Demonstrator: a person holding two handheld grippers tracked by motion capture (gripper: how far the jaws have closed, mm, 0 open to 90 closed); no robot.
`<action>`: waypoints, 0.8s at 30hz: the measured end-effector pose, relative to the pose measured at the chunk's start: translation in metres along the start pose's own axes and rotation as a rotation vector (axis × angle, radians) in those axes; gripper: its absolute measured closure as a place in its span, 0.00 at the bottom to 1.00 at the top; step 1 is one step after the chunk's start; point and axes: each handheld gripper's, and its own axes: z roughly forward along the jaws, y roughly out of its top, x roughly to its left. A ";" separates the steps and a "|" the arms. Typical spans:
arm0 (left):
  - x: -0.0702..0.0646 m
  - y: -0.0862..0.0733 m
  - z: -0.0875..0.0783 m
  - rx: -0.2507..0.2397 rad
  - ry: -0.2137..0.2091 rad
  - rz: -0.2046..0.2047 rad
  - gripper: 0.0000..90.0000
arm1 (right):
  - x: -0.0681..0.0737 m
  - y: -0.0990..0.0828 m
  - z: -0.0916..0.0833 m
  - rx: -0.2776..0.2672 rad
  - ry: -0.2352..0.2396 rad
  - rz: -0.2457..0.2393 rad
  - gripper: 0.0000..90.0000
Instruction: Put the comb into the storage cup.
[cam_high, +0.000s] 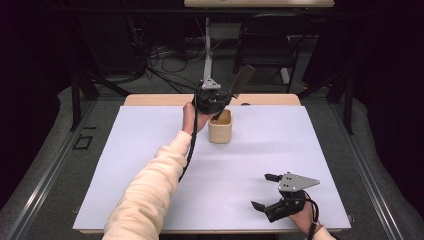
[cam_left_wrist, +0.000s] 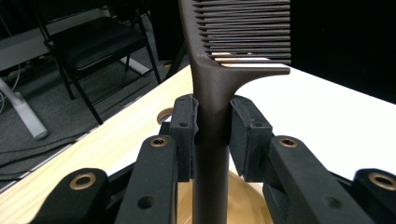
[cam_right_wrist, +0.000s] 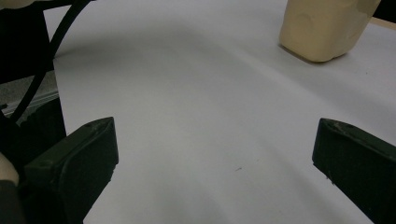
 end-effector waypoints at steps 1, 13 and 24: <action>0.000 0.000 0.000 0.001 0.001 0.000 0.80 | 0.000 0.000 0.000 0.000 0.000 0.000 0.00; 0.000 -0.009 0.006 0.015 -0.009 0.002 0.80 | 0.000 0.000 0.000 0.000 -0.001 -0.001 0.00; -0.002 -0.012 0.009 0.034 0.000 0.045 0.80 | 0.000 0.000 0.000 -0.003 -0.002 -0.002 0.00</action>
